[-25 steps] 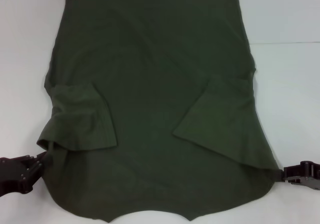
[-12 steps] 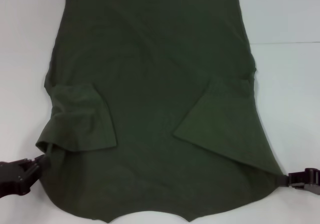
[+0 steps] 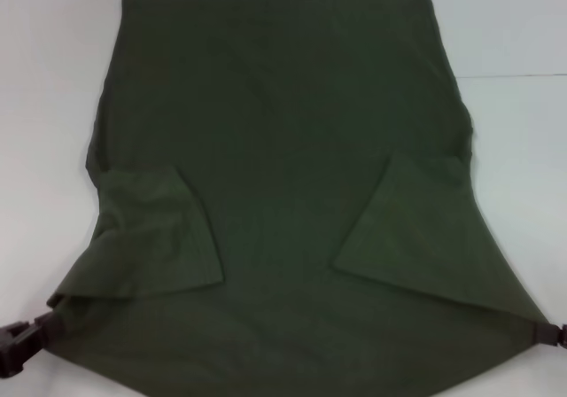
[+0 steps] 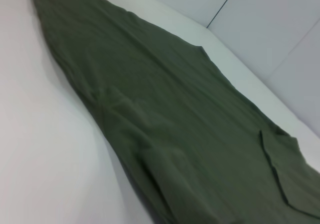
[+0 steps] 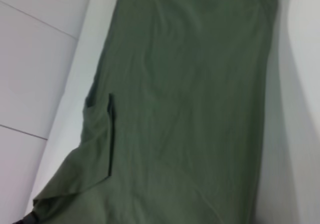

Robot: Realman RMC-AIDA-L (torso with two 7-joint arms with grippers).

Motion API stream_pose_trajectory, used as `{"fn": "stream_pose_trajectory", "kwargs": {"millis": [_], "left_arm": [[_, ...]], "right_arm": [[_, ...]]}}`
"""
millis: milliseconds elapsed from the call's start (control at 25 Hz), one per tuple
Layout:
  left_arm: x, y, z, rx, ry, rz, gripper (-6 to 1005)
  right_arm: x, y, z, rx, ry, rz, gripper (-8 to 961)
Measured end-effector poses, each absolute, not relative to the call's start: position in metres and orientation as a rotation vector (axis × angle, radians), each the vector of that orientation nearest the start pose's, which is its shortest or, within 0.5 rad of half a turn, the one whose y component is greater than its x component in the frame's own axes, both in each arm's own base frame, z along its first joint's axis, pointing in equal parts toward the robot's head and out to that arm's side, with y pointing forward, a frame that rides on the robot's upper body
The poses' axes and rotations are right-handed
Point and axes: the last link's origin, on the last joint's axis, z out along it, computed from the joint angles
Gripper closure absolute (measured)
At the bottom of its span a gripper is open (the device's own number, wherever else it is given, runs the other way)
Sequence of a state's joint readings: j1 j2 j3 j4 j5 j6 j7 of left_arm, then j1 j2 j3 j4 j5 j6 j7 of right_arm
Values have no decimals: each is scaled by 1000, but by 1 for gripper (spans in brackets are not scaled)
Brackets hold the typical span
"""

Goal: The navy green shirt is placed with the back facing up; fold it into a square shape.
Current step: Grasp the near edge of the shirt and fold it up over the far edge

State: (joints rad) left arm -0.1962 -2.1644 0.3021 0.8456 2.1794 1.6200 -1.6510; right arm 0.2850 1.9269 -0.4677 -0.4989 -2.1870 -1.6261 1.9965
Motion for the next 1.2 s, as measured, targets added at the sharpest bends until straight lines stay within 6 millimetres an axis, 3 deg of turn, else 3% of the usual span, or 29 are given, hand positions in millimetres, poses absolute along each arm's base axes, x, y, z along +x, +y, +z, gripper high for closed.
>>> {"fn": "stream_pose_trajectory", "kwargs": {"millis": [520,840,1040,1200], "left_arm": [[-370,173,36,-2213,-1487,-774,946],[-370,161,32,-2221,-1534,-789,947],[-367,171,36,-2211,-1522,-815,947],[-356,202,41,-2240,-1482,-855,946]], "right_arm": [[393,185,56,-2171,1864,765,872],[397,164,60,-2156,1882,793,860],[396,177,71,-2123,1819,852,853],[383,212,80,-2130,1721,933,847]]}}
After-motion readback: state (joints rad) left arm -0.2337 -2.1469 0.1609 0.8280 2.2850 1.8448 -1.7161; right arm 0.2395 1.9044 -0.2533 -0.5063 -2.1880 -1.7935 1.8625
